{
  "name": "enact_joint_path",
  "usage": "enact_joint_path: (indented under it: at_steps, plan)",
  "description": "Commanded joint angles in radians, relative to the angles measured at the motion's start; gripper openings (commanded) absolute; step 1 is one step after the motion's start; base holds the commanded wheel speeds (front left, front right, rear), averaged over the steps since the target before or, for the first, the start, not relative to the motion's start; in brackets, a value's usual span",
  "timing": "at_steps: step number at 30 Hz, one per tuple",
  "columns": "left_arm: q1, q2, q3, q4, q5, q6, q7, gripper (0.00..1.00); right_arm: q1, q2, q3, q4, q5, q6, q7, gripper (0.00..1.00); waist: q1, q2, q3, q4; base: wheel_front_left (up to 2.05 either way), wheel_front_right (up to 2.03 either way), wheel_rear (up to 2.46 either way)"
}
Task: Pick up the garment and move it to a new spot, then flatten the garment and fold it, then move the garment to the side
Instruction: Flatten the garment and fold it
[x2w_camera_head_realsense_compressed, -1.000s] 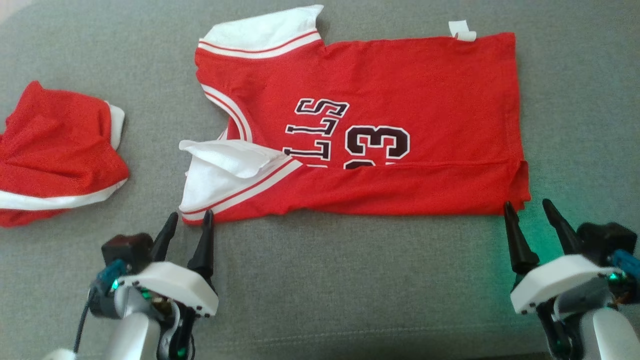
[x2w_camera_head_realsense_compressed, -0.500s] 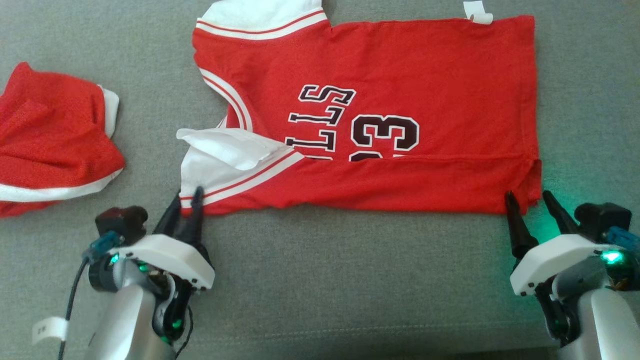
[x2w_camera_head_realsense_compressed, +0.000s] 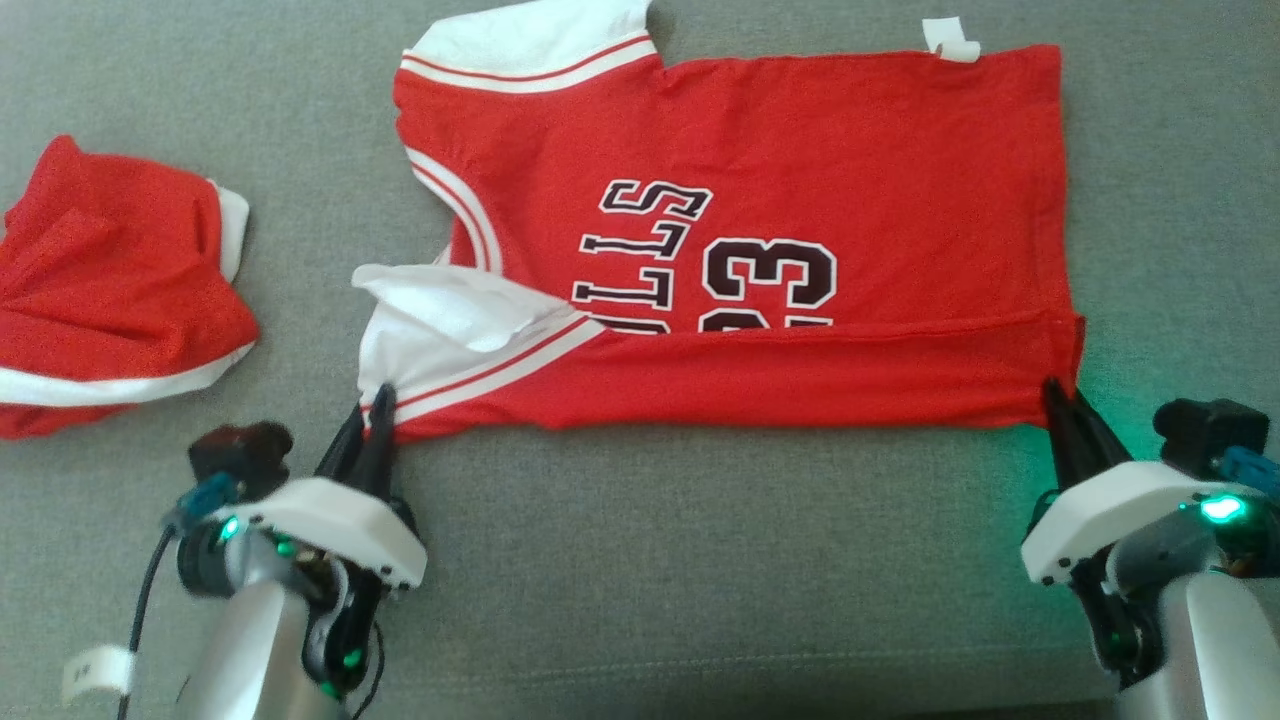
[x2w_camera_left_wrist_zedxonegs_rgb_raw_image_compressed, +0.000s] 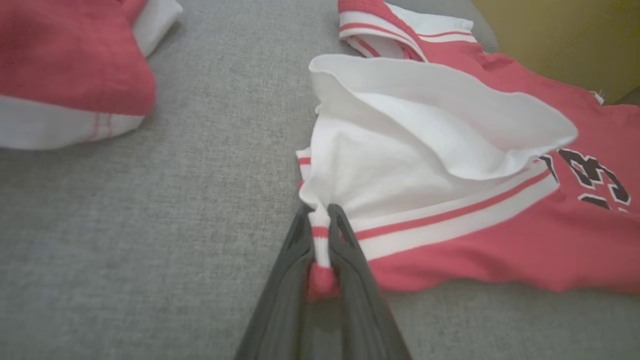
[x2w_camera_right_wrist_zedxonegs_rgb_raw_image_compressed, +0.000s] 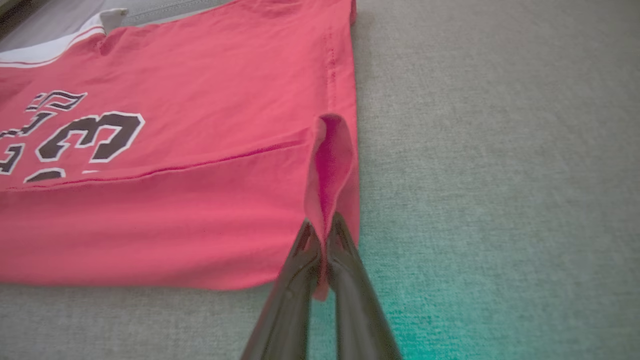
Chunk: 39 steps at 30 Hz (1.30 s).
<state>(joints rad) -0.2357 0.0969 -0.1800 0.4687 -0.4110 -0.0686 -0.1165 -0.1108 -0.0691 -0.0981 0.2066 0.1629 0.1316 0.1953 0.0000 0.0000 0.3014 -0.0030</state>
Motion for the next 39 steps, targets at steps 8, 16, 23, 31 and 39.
enact_joint_path:
  at_steps: [8, 16, 23, 31, 39]
  plan:
    - [0.137, 0.045, 0.064, -0.106, -0.026, 0.059, 0.026, 0.00, 0.062, -0.026, 0.047, -0.053, 0.045, -0.001, 0.016, 0.00, 0.0000, 0.0000, -0.067, 0.001, 0.00, 0.00, 0.00]
    - [0.251, 0.041, 0.061, -0.192, -0.042, 0.095, 0.075, 0.00, 0.146, -0.029, 0.022, -0.093, 0.069, -0.001, 0.052, 0.00, 0.0000, 0.0000, -0.114, 0.017, 0.00, 0.00, 0.00]
    - [0.296, 0.040, 0.051, -0.227, -0.046, 0.111, 0.100, 0.00, 0.205, -0.023, -0.003, -0.128, 0.076, -0.001, 0.081, 0.00, 0.0000, 0.0000, -0.137, 0.017, 0.00, 0.00, 0.00]
    - [0.289, 0.044, 0.037, -0.254, -0.029, 0.126, 0.096, 1.00, 0.227, -0.013, -0.004, -0.164, 0.079, -0.001, 0.089, 1.00, 0.0000, 0.0000, -0.146, 0.011, 0.00, 0.00, 0.00]
    - [0.256, 0.077, 0.046, -0.347, 0.056, 0.181, -0.009, 1.00, 0.187, -0.019, 0.026, -0.274, 0.055, -0.001, -0.020, 1.00, 0.0000, 0.0000, -0.162, 0.005, 0.00, 0.00, 0.00]
